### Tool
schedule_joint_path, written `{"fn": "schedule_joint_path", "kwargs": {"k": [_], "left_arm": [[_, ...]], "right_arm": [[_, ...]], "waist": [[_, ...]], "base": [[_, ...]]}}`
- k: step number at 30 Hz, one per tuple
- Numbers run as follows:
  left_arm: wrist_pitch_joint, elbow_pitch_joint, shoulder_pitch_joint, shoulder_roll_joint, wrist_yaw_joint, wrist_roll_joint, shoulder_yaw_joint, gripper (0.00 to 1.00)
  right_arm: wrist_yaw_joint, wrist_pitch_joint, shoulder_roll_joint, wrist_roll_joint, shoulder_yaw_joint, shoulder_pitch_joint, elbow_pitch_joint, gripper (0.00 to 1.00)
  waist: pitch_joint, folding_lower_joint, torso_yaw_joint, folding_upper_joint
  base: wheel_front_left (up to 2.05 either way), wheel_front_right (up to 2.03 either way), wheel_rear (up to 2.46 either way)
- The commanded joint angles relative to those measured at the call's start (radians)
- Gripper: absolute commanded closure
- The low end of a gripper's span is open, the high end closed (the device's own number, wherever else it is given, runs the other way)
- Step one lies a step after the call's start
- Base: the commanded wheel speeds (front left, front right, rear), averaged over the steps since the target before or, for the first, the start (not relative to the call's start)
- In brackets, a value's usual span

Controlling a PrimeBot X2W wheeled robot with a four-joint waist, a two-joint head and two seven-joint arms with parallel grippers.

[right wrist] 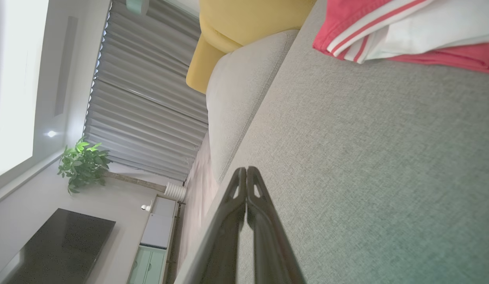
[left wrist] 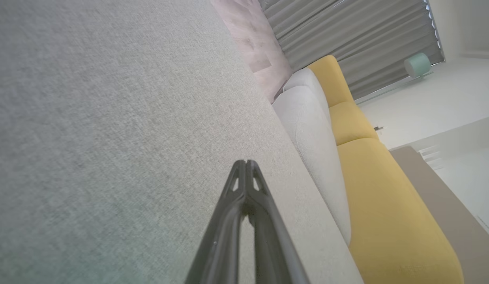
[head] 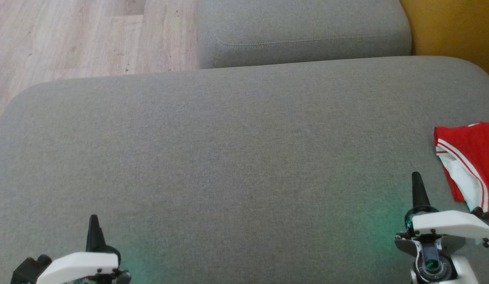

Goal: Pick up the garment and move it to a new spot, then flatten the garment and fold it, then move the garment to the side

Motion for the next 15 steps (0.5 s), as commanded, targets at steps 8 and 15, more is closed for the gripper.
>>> {"fn": "schedule_joint_path", "kwargs": {"k": [8,15], "left_arm": [[0.028,-0.054,-0.06,0.005,-0.02,-0.102,0.04,1.0],[0.049,-0.067,-0.067,0.006,-0.028,-0.182,0.047,1.0]], "right_arm": [[-0.001,0.027,-0.004,0.101,-0.003,-0.024,-0.068,1.0],[-0.001,0.047,-0.004,0.18,-0.014,-0.019,-0.092,1.0]], "waist": [[0.003,-0.0001,-0.001,0.0],[0.007,-0.0001,-0.002,0.0]], "base": [[0.0,0.0,0.0],[0.0,0.0,0.0]]}}
